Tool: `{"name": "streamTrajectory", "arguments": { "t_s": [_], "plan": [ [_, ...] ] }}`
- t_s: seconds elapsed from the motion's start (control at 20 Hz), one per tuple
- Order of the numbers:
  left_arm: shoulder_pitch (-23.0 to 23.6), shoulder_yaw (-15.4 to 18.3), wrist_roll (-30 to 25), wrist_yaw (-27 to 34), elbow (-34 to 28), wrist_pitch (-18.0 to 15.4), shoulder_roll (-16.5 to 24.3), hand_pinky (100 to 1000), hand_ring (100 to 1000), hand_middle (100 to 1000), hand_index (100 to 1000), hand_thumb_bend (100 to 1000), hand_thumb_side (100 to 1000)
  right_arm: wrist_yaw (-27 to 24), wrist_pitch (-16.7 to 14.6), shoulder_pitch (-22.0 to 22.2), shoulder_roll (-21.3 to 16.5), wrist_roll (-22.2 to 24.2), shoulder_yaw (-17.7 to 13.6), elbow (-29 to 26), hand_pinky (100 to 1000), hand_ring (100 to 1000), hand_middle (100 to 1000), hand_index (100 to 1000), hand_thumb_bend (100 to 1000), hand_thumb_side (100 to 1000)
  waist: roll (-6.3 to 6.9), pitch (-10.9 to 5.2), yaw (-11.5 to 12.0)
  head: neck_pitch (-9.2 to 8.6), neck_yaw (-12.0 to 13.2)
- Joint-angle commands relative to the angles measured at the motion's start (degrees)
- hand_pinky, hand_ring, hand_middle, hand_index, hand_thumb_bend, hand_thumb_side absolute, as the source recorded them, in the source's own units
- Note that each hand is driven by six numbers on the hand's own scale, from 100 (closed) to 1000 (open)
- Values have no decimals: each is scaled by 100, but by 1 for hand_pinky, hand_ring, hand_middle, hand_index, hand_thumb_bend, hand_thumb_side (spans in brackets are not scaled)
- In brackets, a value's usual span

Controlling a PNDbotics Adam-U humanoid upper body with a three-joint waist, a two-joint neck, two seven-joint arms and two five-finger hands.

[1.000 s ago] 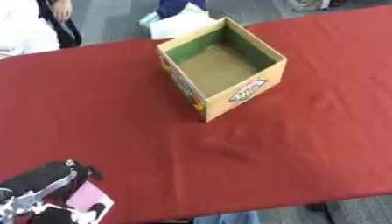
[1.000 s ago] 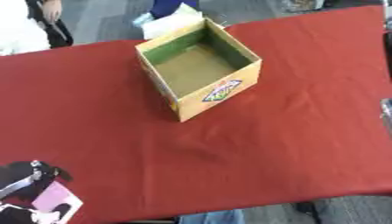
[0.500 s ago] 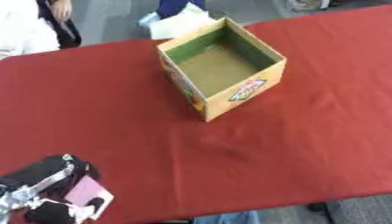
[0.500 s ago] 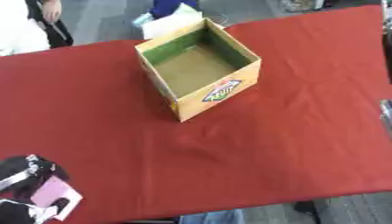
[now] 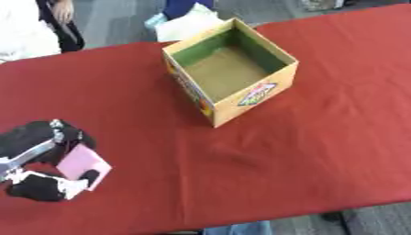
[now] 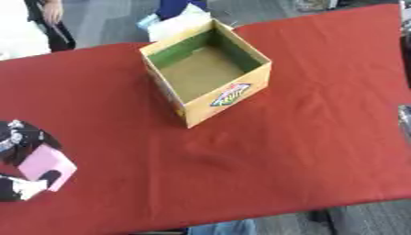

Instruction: Pick up objects on the table and place them in the box.

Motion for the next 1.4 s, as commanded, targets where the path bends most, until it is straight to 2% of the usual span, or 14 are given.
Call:
{"name": "streamTrajectory", "arguments": {
  "t_s": [0.05,0.2,0.25,0.3,0.5,0.7,0.85,1.1,1.4],
  "plan": [
    [-376,142,9,67,-81,-83,359,324,357,409,745,100,100,-44,4,-101,-109,20,-36,-87,882,837,795,852,217,1000,-16,-41,-21,37,32],
    [-949,190,-57,190,-81,-125,410,320,355,409,742,100,100,-52,2,-137,-104,38,-21,-87,882,837,795,852,217,1000,-22,-21,-73,37,66],
    [-1129,194,-99,248,-81,-143,407,323,359,417,739,100,441,-56,1,-148,-102,44,-18,-87,882,837,795,852,219,1000,-25,-16,-83,37,71],
    [-1354,197,-143,313,-81,-169,382,327,368,425,735,100,100,-61,-2,-167,-98,53,-8,-87,882,837,795,852,218,1000,-31,-9,-106,37,98],
    [-2251,207,-381,549,-65,-99,148,314,364,420,696,100,100,-87,-14,-250,-70,87,21,-87,882,837,795,853,219,1000,-71,42,-190,37,193],
    [-3024,131,-479,622,376,-164,-250,294,354,410,671,100,100,-114,-27,-351,-35,108,37,-87,882,837,795,853,222,1000,-139,145,-292,-21,300],
    [-3508,75,-461,659,850,-356,-575,277,343,397,660,100,100,-136,-51,-447,-7,120,47,-87,881,837,795,853,223,1000,-193,239,-359,-148,439],
    [-4179,27,-395,588,1541,-732,-1129,268,338,390,658,100,100,-171,-100,-669,33,165,86,-87,881,837,795,853,224,1000,-241,415,-434,-439,847],
    [-4800,-60,-344,210,2220,-1273,-1751,273,342,391,652,100,100,-240,-145,-964,115,261,174,-87,881,837,794,853,226,1000,-249,614,-508,-696,1029]
  ]
}}
